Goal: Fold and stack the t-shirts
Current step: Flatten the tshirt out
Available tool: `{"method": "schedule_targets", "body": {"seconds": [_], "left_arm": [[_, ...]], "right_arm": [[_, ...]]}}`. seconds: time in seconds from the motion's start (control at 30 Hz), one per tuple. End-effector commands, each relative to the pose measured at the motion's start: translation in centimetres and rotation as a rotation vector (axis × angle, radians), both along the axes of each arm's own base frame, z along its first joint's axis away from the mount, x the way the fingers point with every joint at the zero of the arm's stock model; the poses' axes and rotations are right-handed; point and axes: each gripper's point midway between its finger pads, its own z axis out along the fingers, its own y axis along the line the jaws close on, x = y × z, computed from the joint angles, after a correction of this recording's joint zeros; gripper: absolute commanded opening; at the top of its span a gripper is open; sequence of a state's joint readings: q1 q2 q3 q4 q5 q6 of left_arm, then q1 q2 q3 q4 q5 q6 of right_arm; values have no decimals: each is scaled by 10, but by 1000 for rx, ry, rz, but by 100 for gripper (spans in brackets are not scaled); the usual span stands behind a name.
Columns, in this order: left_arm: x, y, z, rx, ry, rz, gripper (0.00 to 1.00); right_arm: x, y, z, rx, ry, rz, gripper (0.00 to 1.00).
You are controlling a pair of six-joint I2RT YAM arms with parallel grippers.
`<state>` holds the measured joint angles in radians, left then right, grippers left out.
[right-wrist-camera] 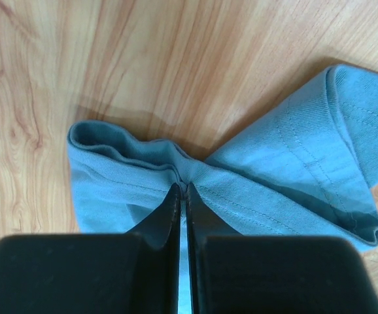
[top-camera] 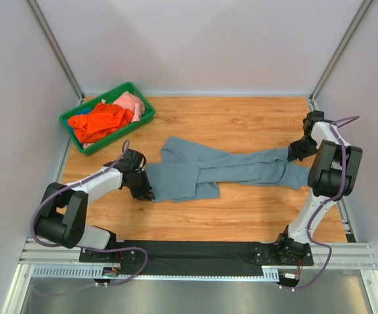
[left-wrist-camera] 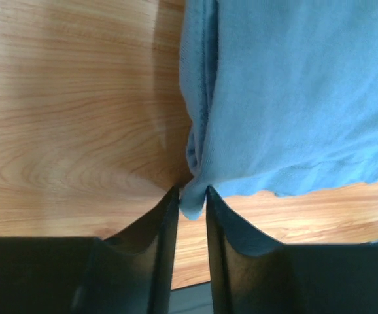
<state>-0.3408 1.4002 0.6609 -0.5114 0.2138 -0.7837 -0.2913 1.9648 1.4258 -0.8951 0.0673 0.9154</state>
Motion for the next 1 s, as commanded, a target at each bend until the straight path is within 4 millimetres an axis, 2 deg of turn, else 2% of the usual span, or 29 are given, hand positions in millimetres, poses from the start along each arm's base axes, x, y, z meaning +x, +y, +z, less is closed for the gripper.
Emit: {"method": "schedule_targets", "body": {"seconds": [0.0, 0.03, 0.07, 0.13, 0.17, 0.2, 0.23, 0.27, 0.3, 0.33, 0.37, 0.4, 0.43, 0.5, 0.53, 0.6, 0.63, 0.67, 0.7, 0.73, 0.8, 0.9, 0.93, 0.97], "left_arm": [[10, 0, -4, 27, -12, 3, 22], [11, 0, -3, 26, -9, 6, 11], [19, -3, 5, 18, -21, 12, 7], [20, -3, 17, 24, -11, 18, 0], [36, -7, 39, 15, -63, 23, 0], [33, -1, 49, 54, -44, 31, 0], [39, 0, 63, 64, -63, 36, 0], [60, -4, 98, 45, -150, 47, 0], [59, 0, 112, 67, -154, 59, 0], [70, -1, 147, 53, -216, 78, 0], [79, -4, 169, 30, -273, 82, 0], [78, -2, 184, 30, -282, 110, 0], [87, -5, 218, -1, -353, 127, 0], [83, -3, 253, -41, -417, 166, 0], [85, -4, 277, -74, -474, 177, 0], [75, -3, 302, -114, -526, 185, 0], [71, -2, 311, -129, -537, 191, 0], [63, -1, 323, -151, -563, 191, 0], [57, -1, 325, -164, -557, 187, 0], [51, 0, 321, -166, -550, 185, 0], [39, 6, 320, -164, -562, 189, 0], [23, 18, 292, -95, -510, 182, 0], [19, 20, 273, -69, -472, 179, 0], [14, 23, 268, -65, -468, 178, 0]], "right_arm": [[9, -2, 25, -18, -77, 43, 0], [9, -3, 26, -20, -74, 50, 0], [10, -4, 34, -31, -71, 66, 0], [12, -8, 46, -49, -77, 75, 0], [11, -12, 63, -74, -77, 74, 0], [12, -15, 73, -86, -83, 70, 0], [10, -16, 83, -98, -87, 69, 0], [10, -17, 103, -112, -109, 68, 0], [8, -16, 113, -116, -119, 68, 0], [3, -14, 133, -121, -139, 66, 0], [-2, -13, 132, -113, -123, 66, 0], [-5, -11, 152, -124, -167, 62, 0], [-14, -7, 160, -119, -161, 66, 0], [-27, -8, 181, -147, -180, 61, 0], [-38, -7, 199, -170, -207, 72, 0], [-51, -7, 211, -199, -215, 76, 0], [-65, -4, 217, -204, -215, 79, 0], [-72, -1, 215, -200, -206, 82, 0], [-79, 3, 214, -191, -206, 86, 0], [-90, 7, 199, -168, -165, 90, 0], [-104, 18, 195, -140, -182, 93, 0], [-123, 26, 164, -111, -134, 94, 1], [-121, 25, 157, -115, -142, 96, 1], [-121, 27, 151, -106, -143, 103, 2]]}}
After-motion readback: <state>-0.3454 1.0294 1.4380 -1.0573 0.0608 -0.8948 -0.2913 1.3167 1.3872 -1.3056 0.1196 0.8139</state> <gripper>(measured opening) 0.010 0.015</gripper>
